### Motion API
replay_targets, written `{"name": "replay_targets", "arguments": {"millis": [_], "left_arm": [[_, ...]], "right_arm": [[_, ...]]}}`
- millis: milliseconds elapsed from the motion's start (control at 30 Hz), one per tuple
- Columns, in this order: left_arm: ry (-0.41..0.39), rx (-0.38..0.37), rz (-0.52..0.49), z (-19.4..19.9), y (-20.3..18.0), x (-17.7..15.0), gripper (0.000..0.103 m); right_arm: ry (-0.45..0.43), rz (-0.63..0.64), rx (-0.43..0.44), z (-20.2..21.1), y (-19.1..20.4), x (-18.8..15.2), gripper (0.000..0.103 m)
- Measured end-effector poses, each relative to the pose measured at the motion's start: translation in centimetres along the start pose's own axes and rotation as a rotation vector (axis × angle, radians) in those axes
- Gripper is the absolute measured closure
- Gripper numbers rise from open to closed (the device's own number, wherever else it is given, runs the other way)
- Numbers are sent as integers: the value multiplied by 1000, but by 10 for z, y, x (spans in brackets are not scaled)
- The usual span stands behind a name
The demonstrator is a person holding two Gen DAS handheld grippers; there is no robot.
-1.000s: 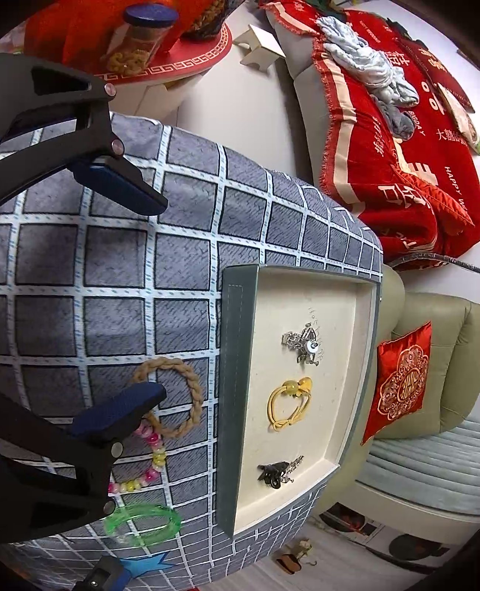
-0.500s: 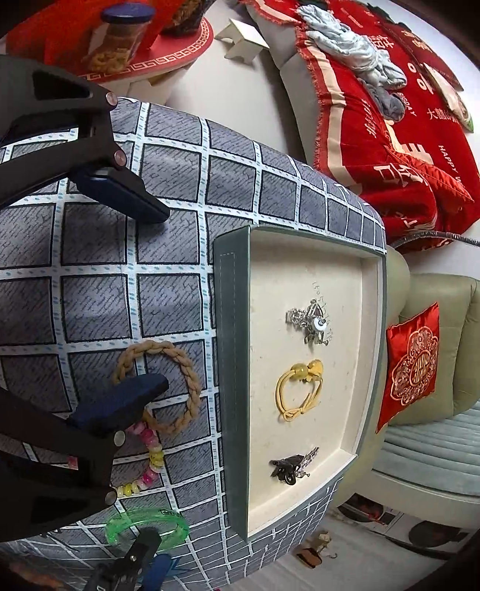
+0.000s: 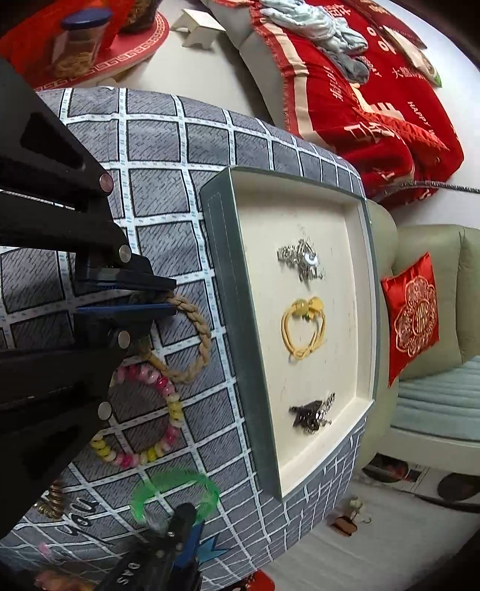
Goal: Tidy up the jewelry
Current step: 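Grasp the braided tan rope bracelet with the left gripper while the right grasps the green bangle, then carry the rope bracelet and green bangle into the tray and open both grippers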
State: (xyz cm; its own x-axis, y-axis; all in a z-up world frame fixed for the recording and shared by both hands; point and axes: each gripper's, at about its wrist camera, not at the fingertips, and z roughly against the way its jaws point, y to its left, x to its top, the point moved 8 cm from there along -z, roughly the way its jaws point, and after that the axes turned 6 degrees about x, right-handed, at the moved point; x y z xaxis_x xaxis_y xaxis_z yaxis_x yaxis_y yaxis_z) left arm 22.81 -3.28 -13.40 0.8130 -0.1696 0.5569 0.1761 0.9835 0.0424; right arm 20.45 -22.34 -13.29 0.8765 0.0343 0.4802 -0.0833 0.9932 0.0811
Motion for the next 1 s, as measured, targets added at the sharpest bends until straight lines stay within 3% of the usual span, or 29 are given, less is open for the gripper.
{"name": "replay_targets", "arguments": {"millis": [133, 500, 1000], "left_arm": [[-3, -59, 37, 5, 2, -5, 81], [-59, -131, 98, 34, 12, 6, 81], [-138, -166, 98, 73, 16, 32, 81]], "right_arm": [[-11, -22, 11, 4, -3, -1, 95], [-62, -73, 69, 30, -13, 5, 95], [-109, -64, 115, 55, -1, 24, 95]]}}
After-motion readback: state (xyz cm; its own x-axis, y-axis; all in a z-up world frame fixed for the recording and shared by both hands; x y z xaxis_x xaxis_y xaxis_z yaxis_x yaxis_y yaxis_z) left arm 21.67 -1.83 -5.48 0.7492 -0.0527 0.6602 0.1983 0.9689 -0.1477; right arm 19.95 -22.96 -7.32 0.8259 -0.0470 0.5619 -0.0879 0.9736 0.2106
